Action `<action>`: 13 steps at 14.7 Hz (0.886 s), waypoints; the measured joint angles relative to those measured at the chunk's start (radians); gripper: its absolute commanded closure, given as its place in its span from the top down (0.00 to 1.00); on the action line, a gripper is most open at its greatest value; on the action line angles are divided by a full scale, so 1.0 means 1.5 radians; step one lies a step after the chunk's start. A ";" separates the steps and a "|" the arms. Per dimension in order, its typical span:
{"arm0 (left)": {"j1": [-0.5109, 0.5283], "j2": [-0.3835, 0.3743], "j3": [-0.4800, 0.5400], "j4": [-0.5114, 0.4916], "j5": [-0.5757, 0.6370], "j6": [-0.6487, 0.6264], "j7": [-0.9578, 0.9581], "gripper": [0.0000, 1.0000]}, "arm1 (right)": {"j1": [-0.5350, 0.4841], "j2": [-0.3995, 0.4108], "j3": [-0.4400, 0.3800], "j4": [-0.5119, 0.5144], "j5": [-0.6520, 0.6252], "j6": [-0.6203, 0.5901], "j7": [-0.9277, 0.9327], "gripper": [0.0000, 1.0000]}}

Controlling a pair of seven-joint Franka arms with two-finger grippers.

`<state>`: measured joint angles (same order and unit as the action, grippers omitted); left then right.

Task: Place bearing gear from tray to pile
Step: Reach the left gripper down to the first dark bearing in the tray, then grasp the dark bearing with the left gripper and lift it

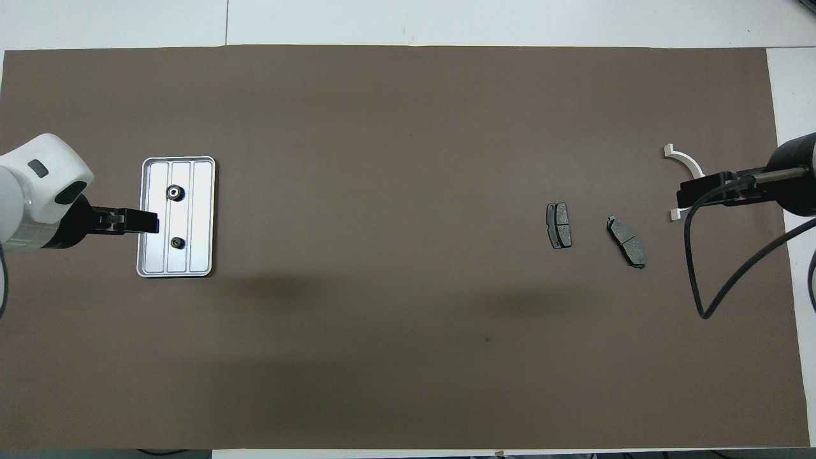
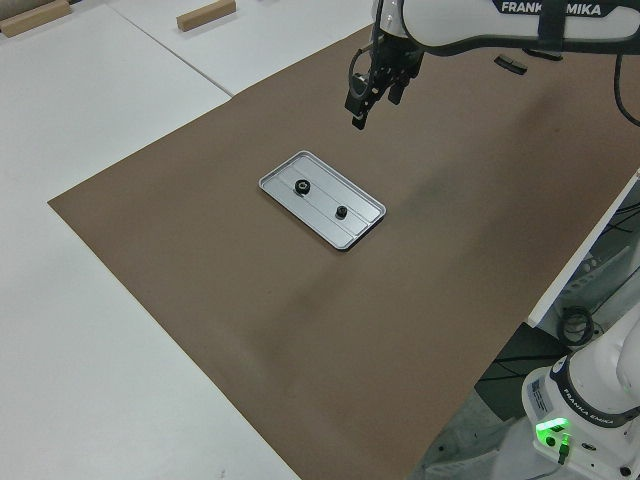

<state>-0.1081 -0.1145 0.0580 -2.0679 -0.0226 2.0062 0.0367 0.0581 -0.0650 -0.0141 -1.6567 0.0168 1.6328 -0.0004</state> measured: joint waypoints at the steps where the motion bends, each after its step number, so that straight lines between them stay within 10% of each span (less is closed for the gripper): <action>1: 0.007 0.009 0.000 -0.022 0.000 0.028 0.006 1.00 | 0.000 0.000 0.000 0.000 0.000 0.000 0.000 1.00; 13: 0.041 0.102 -0.001 -0.117 0.000 0.214 0.026 1.00 | 0.000 0.000 0.001 0.000 0.000 0.000 0.000 1.00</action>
<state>-0.0470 0.0379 0.0563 -2.2431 -0.0224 2.3275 0.0763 0.0586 -0.0650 -0.0133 -1.6567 0.0169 1.6328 -0.0004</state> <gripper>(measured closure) 0.000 0.000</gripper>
